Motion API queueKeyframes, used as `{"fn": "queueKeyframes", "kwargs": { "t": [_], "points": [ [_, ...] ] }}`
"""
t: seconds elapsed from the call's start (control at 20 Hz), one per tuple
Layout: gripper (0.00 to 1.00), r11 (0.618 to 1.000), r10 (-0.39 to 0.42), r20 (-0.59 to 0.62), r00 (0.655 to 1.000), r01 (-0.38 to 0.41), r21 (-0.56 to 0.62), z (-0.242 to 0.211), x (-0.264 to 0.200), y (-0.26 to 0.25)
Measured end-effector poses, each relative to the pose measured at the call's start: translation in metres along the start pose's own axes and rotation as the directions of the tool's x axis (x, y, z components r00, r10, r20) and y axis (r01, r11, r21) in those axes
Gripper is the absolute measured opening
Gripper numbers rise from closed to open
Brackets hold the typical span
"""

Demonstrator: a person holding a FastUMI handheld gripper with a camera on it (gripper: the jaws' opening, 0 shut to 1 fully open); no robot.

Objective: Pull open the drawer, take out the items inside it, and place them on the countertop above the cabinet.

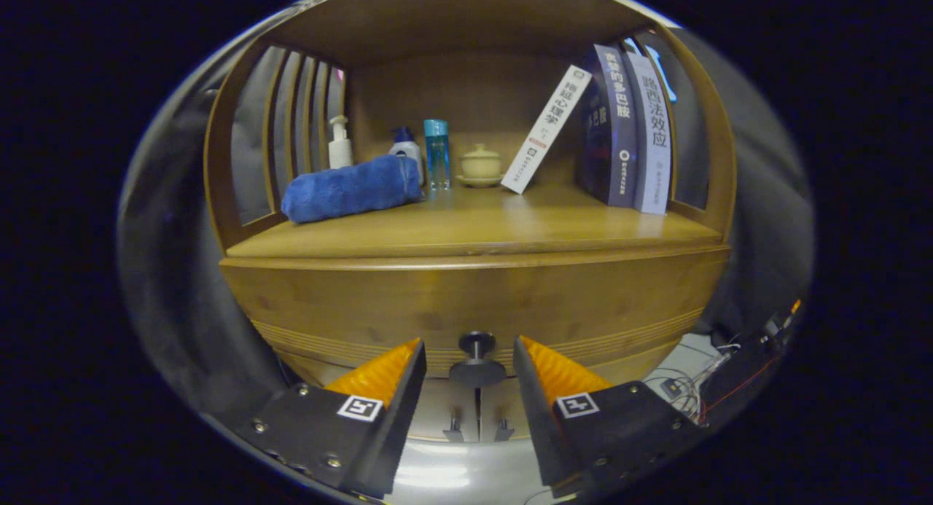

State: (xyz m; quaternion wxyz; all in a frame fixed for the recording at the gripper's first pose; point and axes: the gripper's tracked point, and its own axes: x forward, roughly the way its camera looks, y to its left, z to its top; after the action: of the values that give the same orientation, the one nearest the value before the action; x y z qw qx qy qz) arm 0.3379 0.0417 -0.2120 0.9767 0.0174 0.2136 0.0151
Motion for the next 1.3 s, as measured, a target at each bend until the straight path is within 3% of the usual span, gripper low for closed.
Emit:
{"fn": "queueKeyframes", "kwargs": {
  "t": [0.1, 0.2, 0.4, 0.55, 0.65, 0.75, 0.85, 1.3],
  "points": [
    [0.73, 1.000, -0.015, -0.060, 0.998, 0.014, -0.015, -0.013, 0.016, -0.009],
    [0.57, 0.996, -0.044, -0.099, 0.994, 0.036, -0.080, -0.024, 0.020, -0.009],
    [0.52, 0.991, -0.047, -0.073, 0.996, 0.037, -0.127, -0.024, 0.018, -0.008],
    [0.52, 0.996, 0.004, 0.034, 0.999, -0.001, -0.085, -0.002, 0.008, -0.004],
    [0.51, 1.000, -0.004, 0.103, 0.995, 0.005, -0.018, 0.017, 0.003, -0.007],
    [0.51, 0.999, 0.010, 0.092, 0.996, -0.014, 0.041, 0.018, -0.001, -0.010],
    [0.28, 0.999, 0.021, 0.085, 0.996, -0.025, 0.048, 0.016, 0.006, -0.010],
    [0.28, 0.999, 0.051, 0.040, 0.998, -0.051, 0.006, 0.013, 0.004, -0.004]
  ]
}}
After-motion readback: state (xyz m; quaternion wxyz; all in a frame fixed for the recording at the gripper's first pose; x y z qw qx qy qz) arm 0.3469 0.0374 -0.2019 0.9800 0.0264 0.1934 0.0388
